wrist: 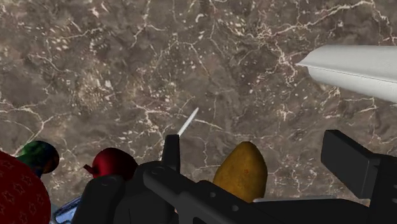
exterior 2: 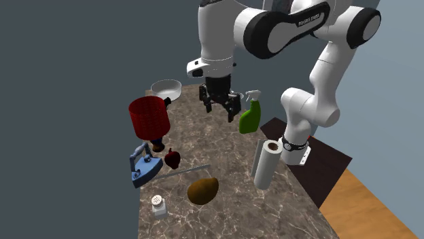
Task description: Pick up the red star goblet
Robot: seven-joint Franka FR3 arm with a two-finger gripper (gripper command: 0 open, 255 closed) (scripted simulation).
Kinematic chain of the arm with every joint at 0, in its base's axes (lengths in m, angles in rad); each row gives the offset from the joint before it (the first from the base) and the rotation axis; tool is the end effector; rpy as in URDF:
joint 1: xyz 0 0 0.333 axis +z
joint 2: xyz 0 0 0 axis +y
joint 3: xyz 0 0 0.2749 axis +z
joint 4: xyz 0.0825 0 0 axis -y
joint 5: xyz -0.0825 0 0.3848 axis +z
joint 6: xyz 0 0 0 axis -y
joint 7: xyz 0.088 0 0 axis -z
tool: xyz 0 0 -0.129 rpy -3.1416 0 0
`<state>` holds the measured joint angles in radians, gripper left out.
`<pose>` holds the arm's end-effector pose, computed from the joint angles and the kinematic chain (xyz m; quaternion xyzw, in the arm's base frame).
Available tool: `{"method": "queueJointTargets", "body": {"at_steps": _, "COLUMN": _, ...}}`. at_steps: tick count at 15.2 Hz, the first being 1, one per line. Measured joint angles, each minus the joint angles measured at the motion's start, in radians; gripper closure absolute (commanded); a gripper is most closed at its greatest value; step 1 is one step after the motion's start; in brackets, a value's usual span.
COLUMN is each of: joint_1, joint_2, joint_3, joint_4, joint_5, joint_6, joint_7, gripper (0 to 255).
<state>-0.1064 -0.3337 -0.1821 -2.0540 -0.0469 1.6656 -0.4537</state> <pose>0.4402 -0.1426 0.5075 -0.9954 -0.0912 0.0255 0.0166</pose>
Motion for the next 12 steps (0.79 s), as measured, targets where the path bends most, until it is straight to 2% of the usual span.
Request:
{"method": "queueJointTargets", "body": {"at_steps": 5, "joint_1": -0.022, "joint_2": 0.176, "joint_3": -0.061, "joint_4": 0.181, "joint_5": 0.022, "joint_6": -0.001, "joint_7": -0.094, "gripper": 0}}
{"method": "queueJointTargets", "body": {"at_steps": 12, "joint_1": -0.075, "joint_2": 0.444, "joint_3": -0.126, "joint_4": 0.485, "joint_5": 0.096, "joint_6": -0.039, "joint_7": -0.222, "gripper": 0}}
